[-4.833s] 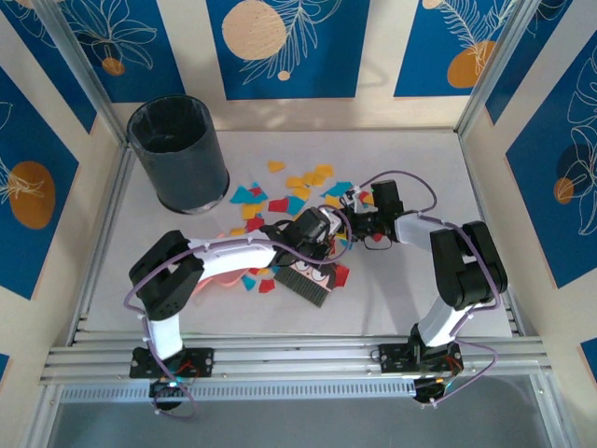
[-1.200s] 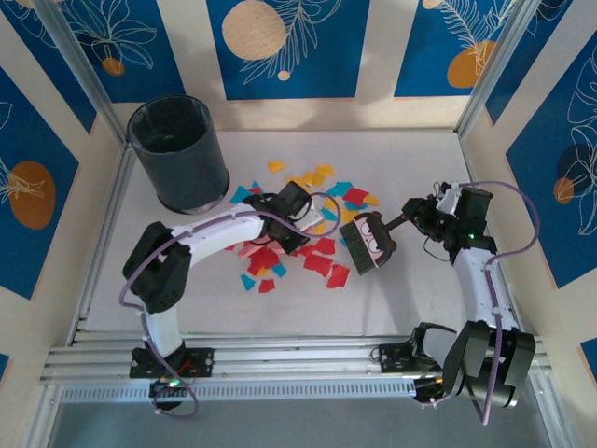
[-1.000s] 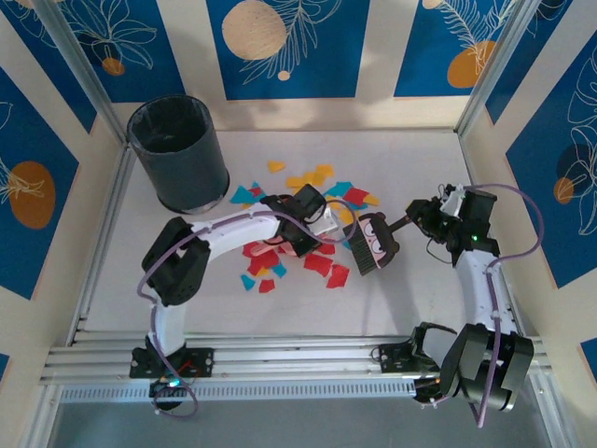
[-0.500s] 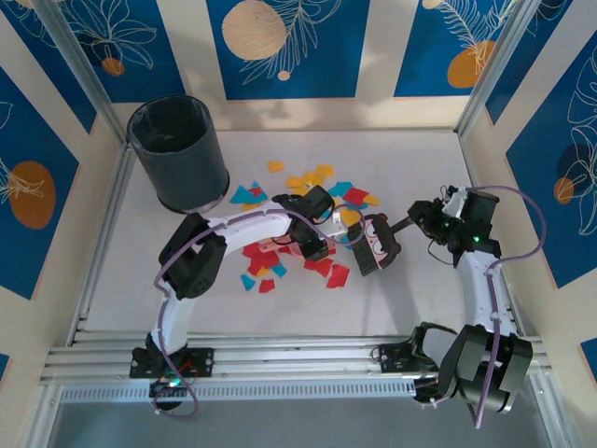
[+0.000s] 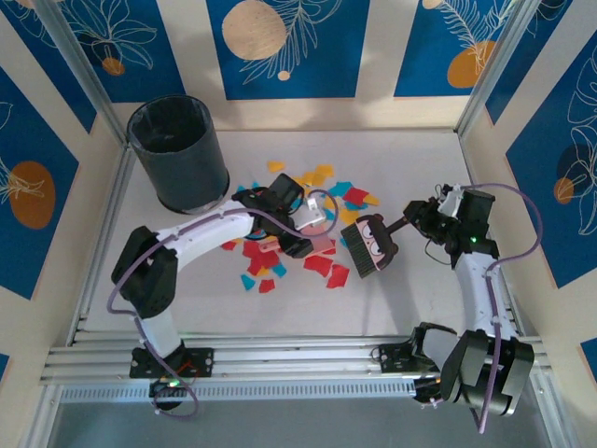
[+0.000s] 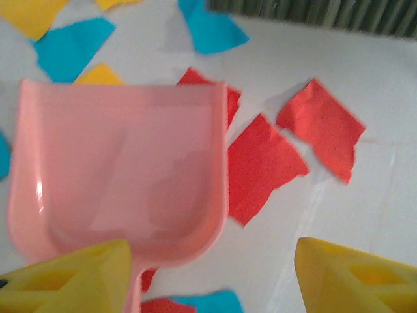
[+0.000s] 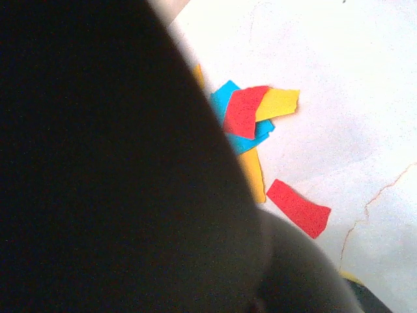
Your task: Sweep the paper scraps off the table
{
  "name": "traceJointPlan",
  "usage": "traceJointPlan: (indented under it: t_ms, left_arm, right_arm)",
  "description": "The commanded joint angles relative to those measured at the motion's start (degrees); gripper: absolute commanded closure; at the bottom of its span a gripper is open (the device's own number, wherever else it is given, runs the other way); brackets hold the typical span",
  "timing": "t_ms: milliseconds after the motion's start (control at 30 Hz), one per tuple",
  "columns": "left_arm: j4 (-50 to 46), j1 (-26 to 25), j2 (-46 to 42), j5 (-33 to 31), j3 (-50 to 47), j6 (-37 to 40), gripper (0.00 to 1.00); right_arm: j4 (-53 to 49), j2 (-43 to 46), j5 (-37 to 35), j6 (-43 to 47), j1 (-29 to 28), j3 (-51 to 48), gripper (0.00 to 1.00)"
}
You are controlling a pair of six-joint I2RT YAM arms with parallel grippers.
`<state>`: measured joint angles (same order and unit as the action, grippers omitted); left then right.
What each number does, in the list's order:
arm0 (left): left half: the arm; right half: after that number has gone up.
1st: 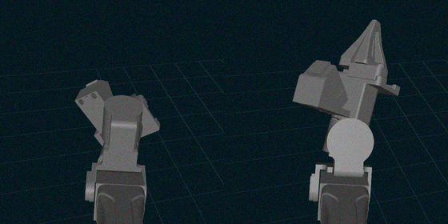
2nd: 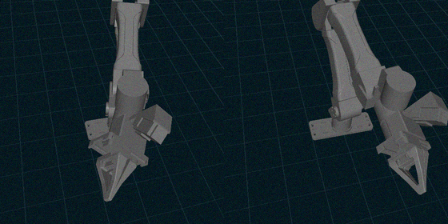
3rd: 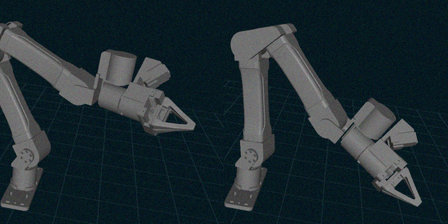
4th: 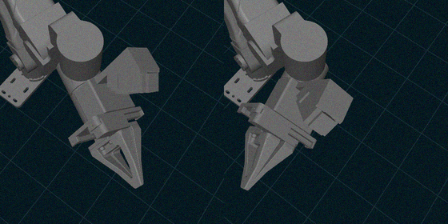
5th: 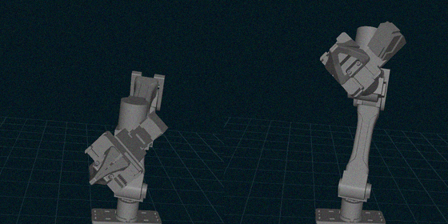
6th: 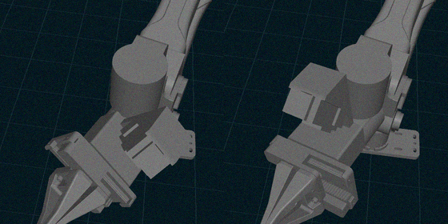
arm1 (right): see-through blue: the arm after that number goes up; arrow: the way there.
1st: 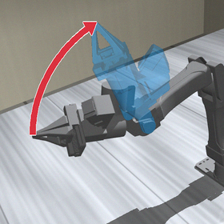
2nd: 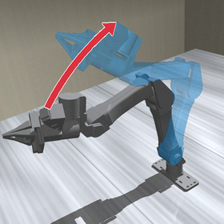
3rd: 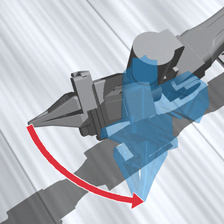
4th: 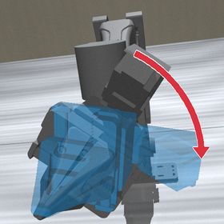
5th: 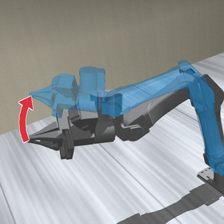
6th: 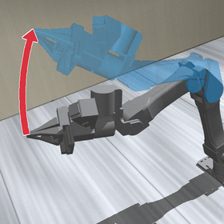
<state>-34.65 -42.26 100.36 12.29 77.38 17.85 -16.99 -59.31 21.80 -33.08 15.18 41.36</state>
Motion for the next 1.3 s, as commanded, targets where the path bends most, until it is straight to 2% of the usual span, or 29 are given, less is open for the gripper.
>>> traceJointPlan:
  t_ms: [0,267,533,833,1267]
  left_arm:
    - [-1.0,3.2,-2.6,2.4,-3.6,3.2,0.27]
    - [-2.3,9.5,-3.8,1.4,-8.2,7.6,0.22]
    - [-0.5,10.3,-0.2,2.4,-8.8,7.9,0.22]
    - [-1.4,10.4,5.7,4.2,-5.7,8.0,0.31]
    - [0.1,8.7,8.3,3.2,-5.8,7.6,0.40]
  right_arm:
    - [-1.1,1.3,0.3,1.0,-0.7,1.5,1.00]
    - [-2.0,1.4,-0.7,1.1,-1.7,2.4,1.00]
    - [-2.6,1.3,-1.5,1.1,-2.2,2.9,1.00]
    - [-2.6,1.0,-2.2,0.8,-2.3,2.9,1.00]
    - [-2.6,0.7,-2.9,1.0,-2.3,2.3,1.00]
